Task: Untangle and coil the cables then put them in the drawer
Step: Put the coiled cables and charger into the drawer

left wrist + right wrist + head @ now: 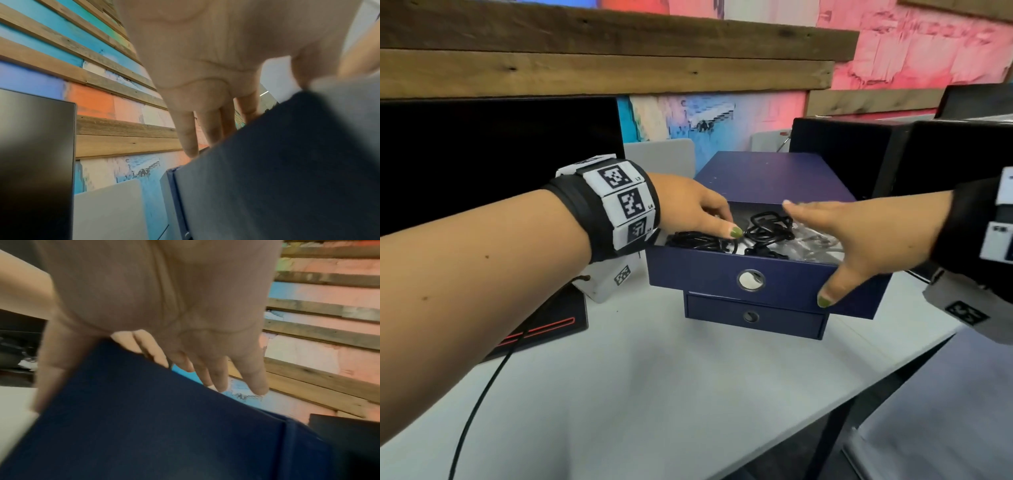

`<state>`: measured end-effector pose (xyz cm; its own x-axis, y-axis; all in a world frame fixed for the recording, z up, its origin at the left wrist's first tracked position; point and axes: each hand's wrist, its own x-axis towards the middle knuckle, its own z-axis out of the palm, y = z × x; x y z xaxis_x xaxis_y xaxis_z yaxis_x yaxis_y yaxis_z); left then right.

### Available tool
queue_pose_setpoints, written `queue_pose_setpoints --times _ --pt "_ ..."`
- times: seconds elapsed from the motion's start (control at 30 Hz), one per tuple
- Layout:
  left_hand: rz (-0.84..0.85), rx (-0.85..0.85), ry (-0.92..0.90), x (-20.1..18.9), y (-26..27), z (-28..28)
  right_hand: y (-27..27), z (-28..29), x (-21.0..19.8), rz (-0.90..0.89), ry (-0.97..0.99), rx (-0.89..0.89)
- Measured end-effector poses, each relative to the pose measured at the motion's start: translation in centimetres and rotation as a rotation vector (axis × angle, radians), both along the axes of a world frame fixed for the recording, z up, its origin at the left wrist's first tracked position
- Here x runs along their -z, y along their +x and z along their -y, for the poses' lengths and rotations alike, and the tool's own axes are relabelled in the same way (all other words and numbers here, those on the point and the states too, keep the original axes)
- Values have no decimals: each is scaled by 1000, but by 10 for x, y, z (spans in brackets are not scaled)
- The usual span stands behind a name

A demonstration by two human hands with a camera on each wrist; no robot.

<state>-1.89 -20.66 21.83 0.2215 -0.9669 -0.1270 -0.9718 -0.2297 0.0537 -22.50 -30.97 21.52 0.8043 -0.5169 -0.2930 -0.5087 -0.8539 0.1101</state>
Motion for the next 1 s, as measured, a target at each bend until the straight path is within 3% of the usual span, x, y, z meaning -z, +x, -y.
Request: queue_pose_setpoints --times 0.17,0.3,0.4,0.63,0.8,1.0 --pt "-115 -7 111 5 5 -7 1 22 2 13 25 46" --pt "38 31 -6 7 11 -4 4 28 4 -21 38 25" --pt "79 -10 40 3 11 2 7 36 5 -32 58 23" --pt "-47 -91 104 10 21 18 8 58 13 84 78 17" --pt "86 -117 -29 13 27 25 15 67 12 188 -107 -22" --pt "74 -128 -223 28 27 34 20 75 26 432 -174 -48"
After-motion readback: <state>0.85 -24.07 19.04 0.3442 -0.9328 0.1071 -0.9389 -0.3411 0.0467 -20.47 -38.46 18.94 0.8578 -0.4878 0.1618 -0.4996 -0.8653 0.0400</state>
